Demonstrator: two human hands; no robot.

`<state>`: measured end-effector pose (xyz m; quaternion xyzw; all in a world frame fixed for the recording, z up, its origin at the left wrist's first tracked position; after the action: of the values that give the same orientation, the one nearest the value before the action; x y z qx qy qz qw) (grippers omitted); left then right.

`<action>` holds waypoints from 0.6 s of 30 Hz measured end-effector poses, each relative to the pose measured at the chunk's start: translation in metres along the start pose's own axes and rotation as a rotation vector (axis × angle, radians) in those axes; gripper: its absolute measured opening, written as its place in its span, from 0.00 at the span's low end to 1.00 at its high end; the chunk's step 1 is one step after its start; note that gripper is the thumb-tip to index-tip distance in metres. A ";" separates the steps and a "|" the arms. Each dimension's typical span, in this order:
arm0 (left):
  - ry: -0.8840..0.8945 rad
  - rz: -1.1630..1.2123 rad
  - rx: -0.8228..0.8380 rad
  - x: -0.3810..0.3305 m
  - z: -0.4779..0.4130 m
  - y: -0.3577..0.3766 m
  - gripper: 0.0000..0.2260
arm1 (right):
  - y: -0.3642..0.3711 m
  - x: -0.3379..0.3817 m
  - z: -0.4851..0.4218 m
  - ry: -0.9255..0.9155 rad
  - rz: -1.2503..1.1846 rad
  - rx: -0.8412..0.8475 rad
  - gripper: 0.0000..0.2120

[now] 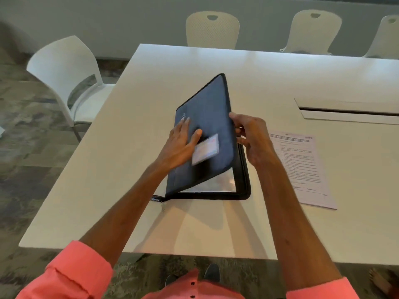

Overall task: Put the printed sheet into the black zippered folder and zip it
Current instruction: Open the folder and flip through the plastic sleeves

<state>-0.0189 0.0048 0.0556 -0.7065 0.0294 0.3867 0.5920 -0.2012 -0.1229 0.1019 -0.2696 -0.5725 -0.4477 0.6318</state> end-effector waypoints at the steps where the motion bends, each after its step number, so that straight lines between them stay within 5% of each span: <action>1: 0.018 0.047 -0.033 -0.010 0.000 -0.015 0.34 | 0.015 0.005 0.003 -0.017 -0.022 0.035 0.11; 6: 0.123 0.273 -0.185 -0.050 0.007 -0.095 0.30 | 0.084 0.007 0.011 -0.081 -0.156 0.264 0.14; 13: 0.087 0.251 -0.075 -0.020 0.015 -0.148 0.37 | 0.158 -0.015 0.030 -0.139 -0.240 0.540 0.24; 18: -0.066 0.141 -0.004 0.021 0.015 -0.181 0.36 | 0.147 -0.048 0.009 -0.400 0.387 0.332 0.22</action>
<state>0.0788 0.0799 0.1908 -0.6908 0.0589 0.4506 0.5624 -0.0744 -0.0361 0.0830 -0.3492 -0.6888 -0.1578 0.6154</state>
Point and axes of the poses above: each hand's wrist, its own z-axis away from the middle knuckle, its own y-axis out of the palm, x = y × z, the point moved 10 cm from there along -z, towards the middle knuckle, and after that the axes turned 7 degrees about -z, right-handed, at the moved point
